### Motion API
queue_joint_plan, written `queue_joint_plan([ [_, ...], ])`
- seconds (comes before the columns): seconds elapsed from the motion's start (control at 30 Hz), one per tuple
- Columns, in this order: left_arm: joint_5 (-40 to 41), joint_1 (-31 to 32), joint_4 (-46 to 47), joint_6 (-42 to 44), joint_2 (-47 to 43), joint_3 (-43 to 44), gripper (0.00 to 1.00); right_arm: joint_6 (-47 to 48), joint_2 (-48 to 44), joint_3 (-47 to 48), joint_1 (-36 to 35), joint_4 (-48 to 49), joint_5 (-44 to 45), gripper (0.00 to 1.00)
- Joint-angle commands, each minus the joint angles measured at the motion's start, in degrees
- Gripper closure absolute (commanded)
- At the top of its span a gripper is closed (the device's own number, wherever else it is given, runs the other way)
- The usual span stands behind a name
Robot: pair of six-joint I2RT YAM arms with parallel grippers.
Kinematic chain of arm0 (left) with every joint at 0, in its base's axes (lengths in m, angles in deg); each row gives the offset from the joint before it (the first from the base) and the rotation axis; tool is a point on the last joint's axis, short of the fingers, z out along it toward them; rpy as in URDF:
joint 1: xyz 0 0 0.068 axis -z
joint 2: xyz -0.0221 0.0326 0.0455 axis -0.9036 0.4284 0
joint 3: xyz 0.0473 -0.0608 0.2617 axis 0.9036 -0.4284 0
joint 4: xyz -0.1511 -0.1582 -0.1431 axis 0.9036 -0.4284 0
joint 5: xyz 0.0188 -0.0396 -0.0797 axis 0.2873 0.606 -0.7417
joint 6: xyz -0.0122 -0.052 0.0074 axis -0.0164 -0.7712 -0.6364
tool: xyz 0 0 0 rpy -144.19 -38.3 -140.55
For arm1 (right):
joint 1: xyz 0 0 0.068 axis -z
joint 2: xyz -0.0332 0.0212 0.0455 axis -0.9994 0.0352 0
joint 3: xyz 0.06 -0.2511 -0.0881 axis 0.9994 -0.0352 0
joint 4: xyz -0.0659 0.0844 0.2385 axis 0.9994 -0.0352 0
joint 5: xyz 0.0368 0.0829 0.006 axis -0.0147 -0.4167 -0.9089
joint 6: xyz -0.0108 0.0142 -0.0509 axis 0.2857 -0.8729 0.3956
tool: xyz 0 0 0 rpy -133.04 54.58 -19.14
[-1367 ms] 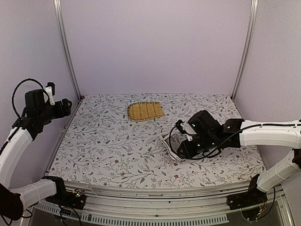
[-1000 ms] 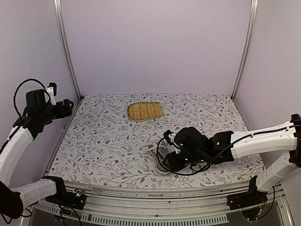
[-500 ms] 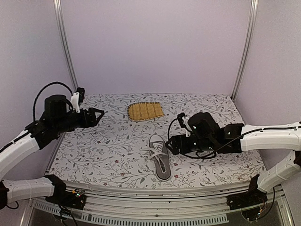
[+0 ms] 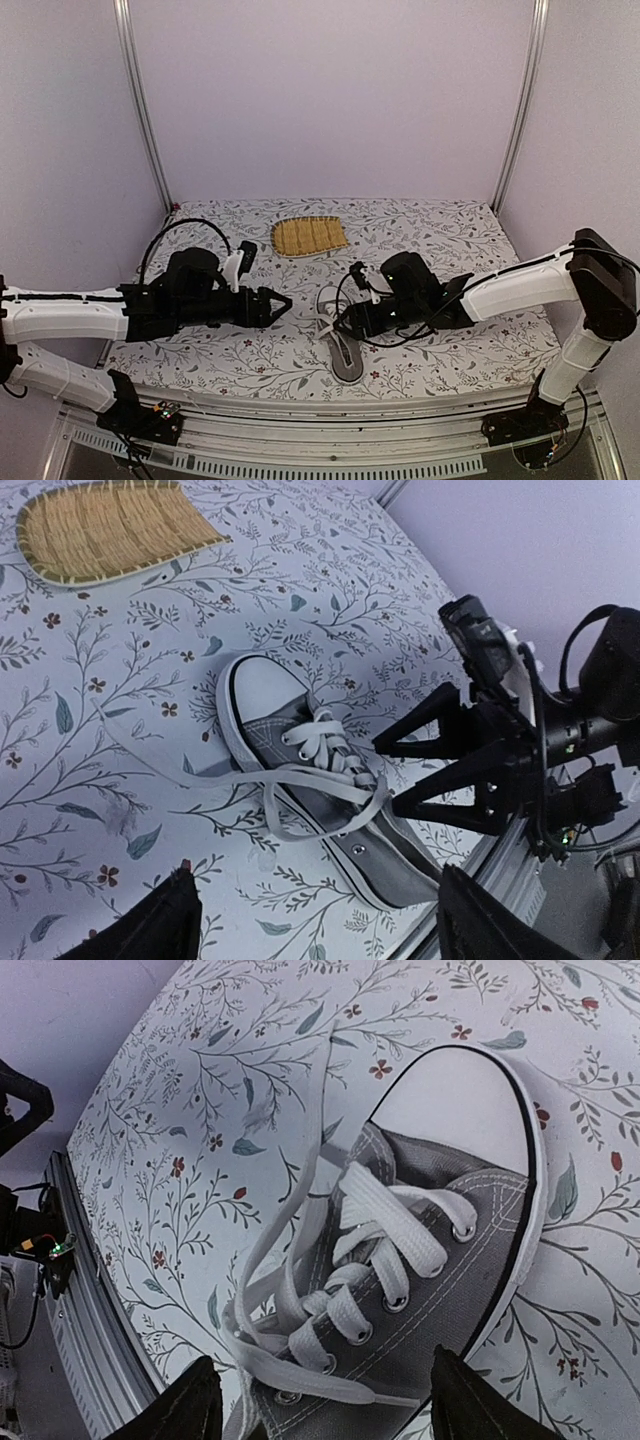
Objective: Tie the shoes
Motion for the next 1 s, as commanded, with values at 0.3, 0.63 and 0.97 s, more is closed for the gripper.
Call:
queue_joint_plan([
  [0.3, 4.4, 1.5, 2.1, -0.3, -4.8, -3.7, 0.16, 2.2, 2.9, 0.0, 0.0, 3.9, -6.9, 0.78],
  [0.63, -2.9, 1.8, 16.5, 10.9, 3.6, -3.4, 0.15, 4.1, -7.8, 3.1, 0.1, -7.9, -1.1, 0.96],
  [0.97, -7.4, 5.0, 21.7, 21.2, 21.0, 8.9, 0.14, 3.6, -15.6, 3.2, 0.0, -9.6, -0.5, 0.97],
])
